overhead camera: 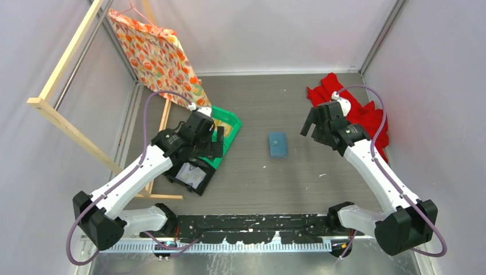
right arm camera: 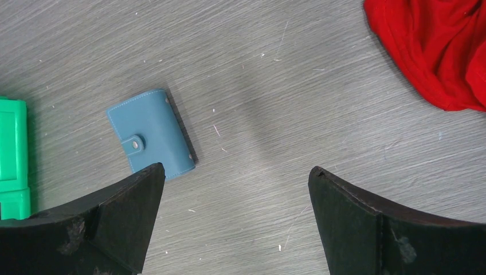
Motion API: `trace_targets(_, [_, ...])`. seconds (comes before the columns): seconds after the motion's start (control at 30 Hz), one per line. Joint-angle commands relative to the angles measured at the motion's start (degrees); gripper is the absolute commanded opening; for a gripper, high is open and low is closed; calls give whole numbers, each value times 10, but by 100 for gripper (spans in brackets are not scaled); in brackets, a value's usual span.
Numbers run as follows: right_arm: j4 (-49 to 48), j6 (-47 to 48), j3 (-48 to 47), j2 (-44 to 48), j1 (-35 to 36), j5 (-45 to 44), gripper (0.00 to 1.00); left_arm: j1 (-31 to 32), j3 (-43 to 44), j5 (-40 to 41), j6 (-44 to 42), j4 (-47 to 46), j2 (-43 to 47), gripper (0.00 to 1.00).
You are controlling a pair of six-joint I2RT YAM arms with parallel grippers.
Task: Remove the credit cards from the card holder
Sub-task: Move the card holder to the center of the board.
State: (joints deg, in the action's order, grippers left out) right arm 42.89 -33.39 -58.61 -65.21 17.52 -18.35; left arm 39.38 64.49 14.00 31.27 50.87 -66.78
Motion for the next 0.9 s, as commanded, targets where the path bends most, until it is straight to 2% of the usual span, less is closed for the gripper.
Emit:
trace_targets(0.0, [-12, 7, -7, 0, 1, -5, 100, 0, 5, 9, 5, -15, 10, 98])
trace_targets(0.1, [-13, 6, -6, -2, 1, -5, 100, 0, -3, 1, 1, -23, 18, 98])
trace_targets(0.33, [-16, -7, 3, -14, 1, 16, 100, 3, -23, -103, -13, -58, 2, 96])
trace_targets(0.5, [-48, -20, 16, -48, 1, 89, 100, 57, 9, -118, -9, -43, -59, 95])
trace_targets(0.6, [-50, -29, -2, -93, 4, 151, 100, 68, 23, -134, -6, -41, -93, 95])
trace_targets(0.73, [-98, -43, 3, -117, 27, 174, 100, 73, 36, -136, 7, -47, -108, 95])
trace_targets(0.83, [-146, -53, 7, -141, 31, 216, 83, 73, 37, -124, 31, -55, -102, 95])
trace_targets(0.87, [-155, -55, 0, -156, 31, 227, 74, 73, 36, -119, 39, -57, -98, 95])
